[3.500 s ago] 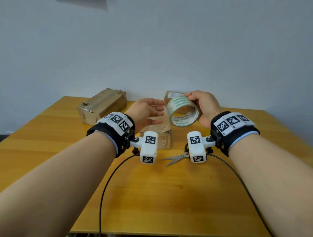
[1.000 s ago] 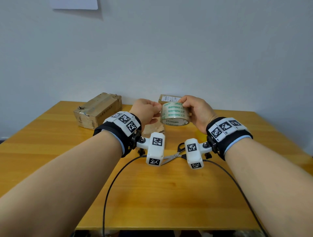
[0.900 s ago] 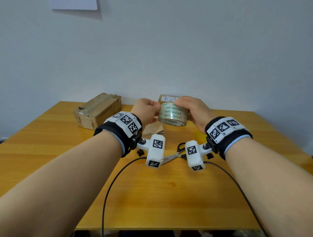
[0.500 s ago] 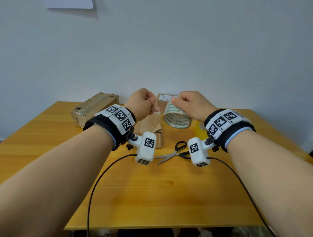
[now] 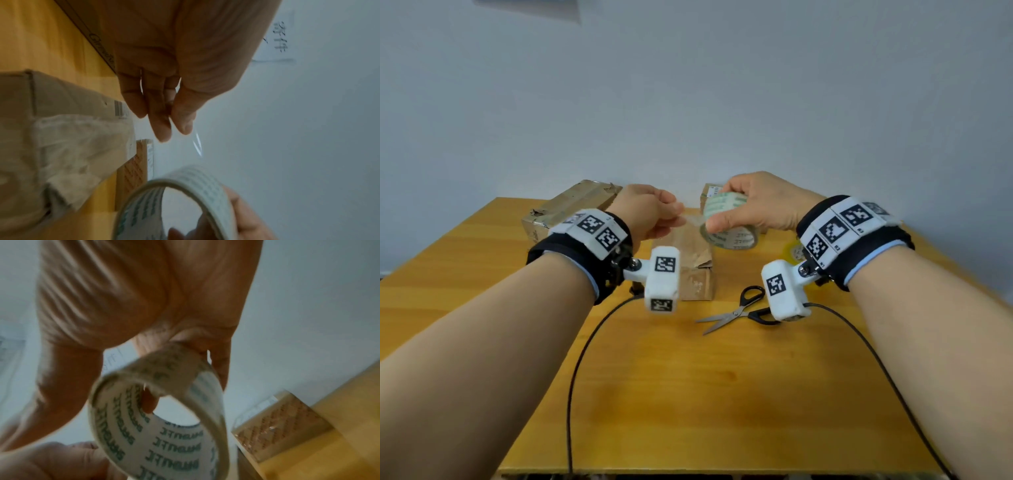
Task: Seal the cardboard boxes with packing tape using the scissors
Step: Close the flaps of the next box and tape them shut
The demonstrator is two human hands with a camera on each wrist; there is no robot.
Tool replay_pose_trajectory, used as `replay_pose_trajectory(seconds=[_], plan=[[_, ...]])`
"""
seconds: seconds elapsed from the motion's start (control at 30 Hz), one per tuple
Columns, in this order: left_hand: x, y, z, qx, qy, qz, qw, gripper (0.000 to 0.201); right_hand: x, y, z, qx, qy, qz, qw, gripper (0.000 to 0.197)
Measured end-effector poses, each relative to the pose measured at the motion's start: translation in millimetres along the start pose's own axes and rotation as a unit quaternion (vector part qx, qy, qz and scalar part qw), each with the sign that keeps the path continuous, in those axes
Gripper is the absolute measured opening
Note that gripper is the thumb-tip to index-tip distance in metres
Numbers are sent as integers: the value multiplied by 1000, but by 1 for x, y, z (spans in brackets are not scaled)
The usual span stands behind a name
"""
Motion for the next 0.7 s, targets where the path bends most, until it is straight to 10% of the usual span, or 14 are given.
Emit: replay_pose_trajectory(seconds=[0.7], plan=[[21,19,44,341,1,-70,937,17,43,28,-7,-286,19,60,956,42]])
Point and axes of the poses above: each hand's wrist, its own x-axis towards the middle knuckle, its own y-axis out of the palm, z = x × y, the point moved 1 cm from there along x, towards the middle knuckle, and after that the axes turned 1 degree about -z, right-handed, at the moved point
